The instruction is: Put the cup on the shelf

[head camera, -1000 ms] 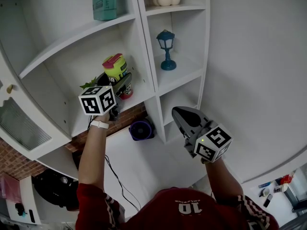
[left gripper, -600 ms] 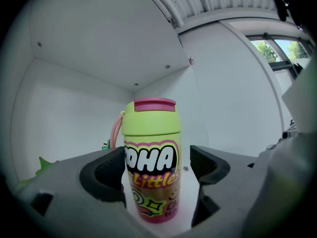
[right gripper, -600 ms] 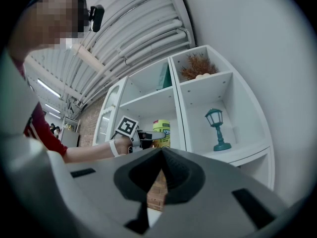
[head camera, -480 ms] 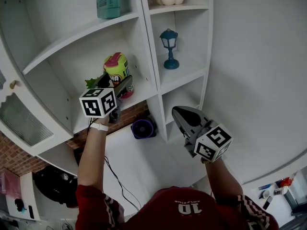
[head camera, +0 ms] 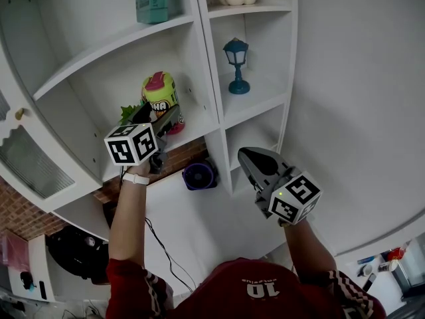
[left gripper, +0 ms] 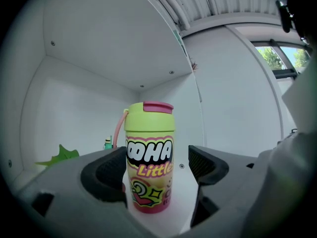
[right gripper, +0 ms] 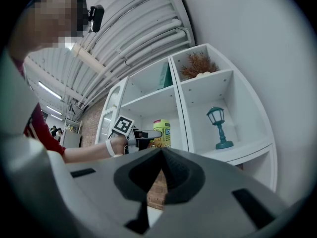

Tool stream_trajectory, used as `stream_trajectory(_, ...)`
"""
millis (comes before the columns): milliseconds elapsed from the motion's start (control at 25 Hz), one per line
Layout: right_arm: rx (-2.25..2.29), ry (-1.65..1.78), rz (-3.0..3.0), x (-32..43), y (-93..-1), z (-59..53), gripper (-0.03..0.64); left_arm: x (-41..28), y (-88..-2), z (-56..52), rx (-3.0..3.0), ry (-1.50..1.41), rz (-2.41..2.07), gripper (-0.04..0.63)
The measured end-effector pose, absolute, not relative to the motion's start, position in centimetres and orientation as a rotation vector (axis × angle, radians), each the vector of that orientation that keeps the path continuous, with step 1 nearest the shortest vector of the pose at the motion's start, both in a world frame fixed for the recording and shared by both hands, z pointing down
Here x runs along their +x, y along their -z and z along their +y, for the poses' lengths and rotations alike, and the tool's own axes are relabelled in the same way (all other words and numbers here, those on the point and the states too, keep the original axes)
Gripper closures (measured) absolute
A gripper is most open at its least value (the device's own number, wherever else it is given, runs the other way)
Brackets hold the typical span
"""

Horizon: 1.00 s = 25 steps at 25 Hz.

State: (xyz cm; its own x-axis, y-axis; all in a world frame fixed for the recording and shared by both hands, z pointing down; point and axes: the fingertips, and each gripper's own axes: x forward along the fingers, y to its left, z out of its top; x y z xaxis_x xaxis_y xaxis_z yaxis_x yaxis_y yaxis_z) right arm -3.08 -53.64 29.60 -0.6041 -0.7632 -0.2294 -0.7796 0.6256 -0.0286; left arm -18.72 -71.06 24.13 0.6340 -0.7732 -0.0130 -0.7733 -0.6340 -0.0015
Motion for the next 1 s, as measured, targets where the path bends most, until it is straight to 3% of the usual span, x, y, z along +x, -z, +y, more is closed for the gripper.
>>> stream_trajectory(1000, -1.176, -0.025, 2.717, -1.3, -31.0, -49.2, 0.612, -18.5, -26.1, -61.8, -2.769, -0.081, 1.470, 0.209)
